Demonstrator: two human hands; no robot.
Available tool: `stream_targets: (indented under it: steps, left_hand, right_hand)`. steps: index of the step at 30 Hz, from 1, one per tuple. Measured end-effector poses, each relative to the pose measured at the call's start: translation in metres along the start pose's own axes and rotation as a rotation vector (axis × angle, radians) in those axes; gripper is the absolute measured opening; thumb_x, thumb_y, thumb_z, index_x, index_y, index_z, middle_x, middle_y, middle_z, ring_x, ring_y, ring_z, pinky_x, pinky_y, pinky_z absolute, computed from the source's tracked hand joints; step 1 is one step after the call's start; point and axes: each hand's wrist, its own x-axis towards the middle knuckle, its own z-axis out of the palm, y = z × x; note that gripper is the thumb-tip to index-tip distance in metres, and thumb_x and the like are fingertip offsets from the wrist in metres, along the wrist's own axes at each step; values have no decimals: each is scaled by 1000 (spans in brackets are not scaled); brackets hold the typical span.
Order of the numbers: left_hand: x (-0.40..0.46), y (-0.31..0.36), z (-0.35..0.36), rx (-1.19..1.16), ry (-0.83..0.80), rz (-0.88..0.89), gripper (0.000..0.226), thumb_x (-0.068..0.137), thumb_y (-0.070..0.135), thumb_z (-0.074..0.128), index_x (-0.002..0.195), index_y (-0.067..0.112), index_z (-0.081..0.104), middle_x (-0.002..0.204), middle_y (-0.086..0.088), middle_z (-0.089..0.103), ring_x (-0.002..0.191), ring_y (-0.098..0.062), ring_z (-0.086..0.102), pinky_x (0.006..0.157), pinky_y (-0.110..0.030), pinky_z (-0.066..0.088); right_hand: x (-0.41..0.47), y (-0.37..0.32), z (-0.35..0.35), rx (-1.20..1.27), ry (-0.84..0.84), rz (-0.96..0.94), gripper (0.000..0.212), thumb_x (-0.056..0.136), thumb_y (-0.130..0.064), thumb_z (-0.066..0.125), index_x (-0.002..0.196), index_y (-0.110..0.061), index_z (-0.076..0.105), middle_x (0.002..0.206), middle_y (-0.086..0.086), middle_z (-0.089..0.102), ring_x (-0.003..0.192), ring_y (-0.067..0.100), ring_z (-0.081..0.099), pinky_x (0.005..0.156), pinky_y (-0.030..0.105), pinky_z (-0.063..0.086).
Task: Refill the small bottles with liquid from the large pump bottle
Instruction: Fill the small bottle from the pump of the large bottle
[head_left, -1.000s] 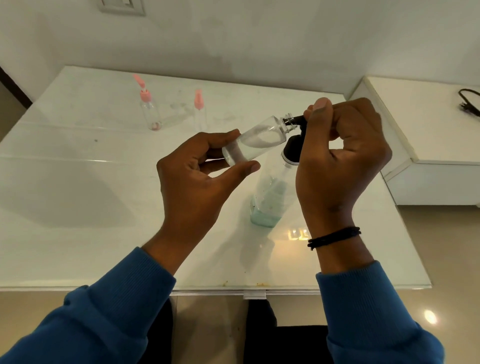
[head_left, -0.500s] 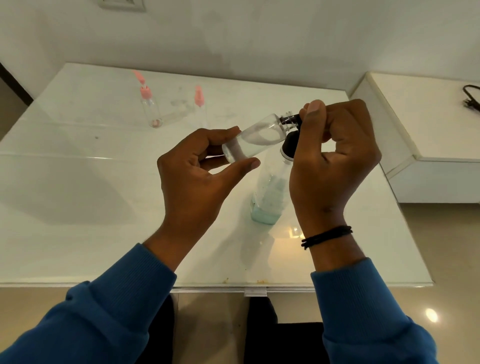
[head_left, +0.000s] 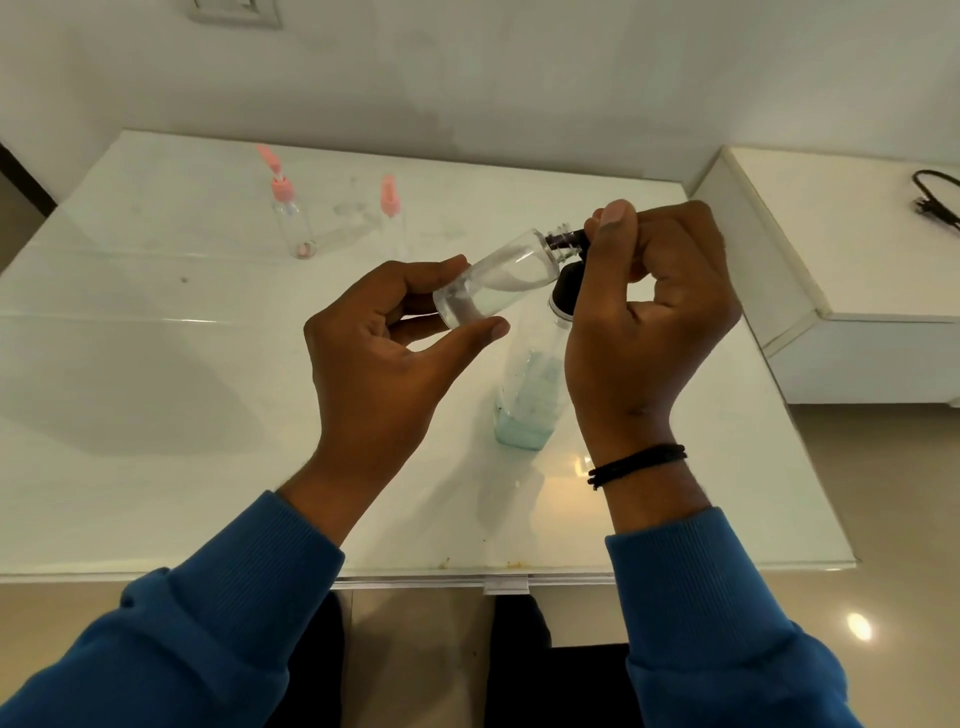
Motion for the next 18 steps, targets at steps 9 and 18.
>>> stream_targets:
  steps: [9,18]
  left_hand:
    - [1,-1,-1,16,3,8,43,74,19,92,112,14,71,106,8,73,97,-10,73,81,-20,60]
    - [1,1,0,29,2,22,43,75,19,91,113,14,70,107,10,71,98,-8,72,81,-16,58]
  right_hand:
    - [-6,-1,1,24,8,13,30,98,-10,60,69,-4,63,73,1,57,66,29,55,57,51,44]
    - [-2,-2,-1,15,13,9,31,98,-10,60,68,-5,64,73,0,57,65,28,55,57,50,45]
